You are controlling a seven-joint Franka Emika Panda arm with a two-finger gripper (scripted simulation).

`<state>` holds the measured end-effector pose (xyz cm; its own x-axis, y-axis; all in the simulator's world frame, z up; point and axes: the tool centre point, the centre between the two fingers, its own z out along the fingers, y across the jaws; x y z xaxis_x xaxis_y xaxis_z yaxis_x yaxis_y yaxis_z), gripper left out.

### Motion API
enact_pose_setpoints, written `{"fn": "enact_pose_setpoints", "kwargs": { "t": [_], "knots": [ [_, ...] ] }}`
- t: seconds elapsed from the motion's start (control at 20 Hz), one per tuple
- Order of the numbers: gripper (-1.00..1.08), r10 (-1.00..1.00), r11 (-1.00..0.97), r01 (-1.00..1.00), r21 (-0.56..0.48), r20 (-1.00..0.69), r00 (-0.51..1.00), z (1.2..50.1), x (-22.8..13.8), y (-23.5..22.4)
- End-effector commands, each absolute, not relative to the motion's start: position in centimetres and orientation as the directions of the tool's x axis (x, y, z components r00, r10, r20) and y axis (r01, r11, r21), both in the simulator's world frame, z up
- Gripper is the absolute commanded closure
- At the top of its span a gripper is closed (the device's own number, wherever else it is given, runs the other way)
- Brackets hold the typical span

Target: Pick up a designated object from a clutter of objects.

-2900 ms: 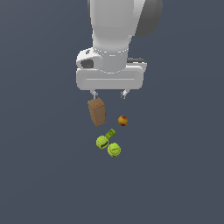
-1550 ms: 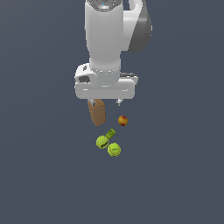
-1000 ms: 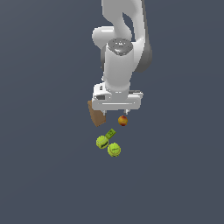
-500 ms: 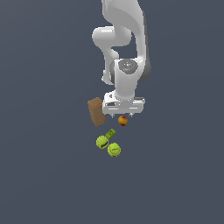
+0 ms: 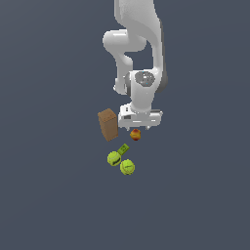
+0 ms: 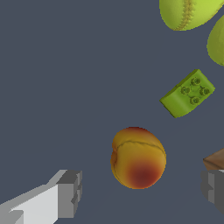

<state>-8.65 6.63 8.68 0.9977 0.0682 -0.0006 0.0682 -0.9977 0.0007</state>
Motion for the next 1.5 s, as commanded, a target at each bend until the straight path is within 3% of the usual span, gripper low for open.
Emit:
{"fn": "enact_pose_setpoints", "kwargs": {
  "t": [0.0, 1.05, 1.1, 1.45],
  "knots": [
    [-0.92, 0.068, -0.998, 0.068, 0.0, 0.0, 0.998, 8.5, -8.8, 6.7],
    [-0.92, 0.068, -0.998, 0.068, 0.0, 0.0, 0.998, 3.5, -8.9, 6.7],
    [1.08, 0.068, -0.998, 0.068, 0.0, 0.0, 0.998, 3.5, -8.9, 6.7],
    [1.08, 0.068, -0.998, 0.068, 0.0, 0.0, 0.998, 3.5, -8.9, 6.7]
  ]
}}
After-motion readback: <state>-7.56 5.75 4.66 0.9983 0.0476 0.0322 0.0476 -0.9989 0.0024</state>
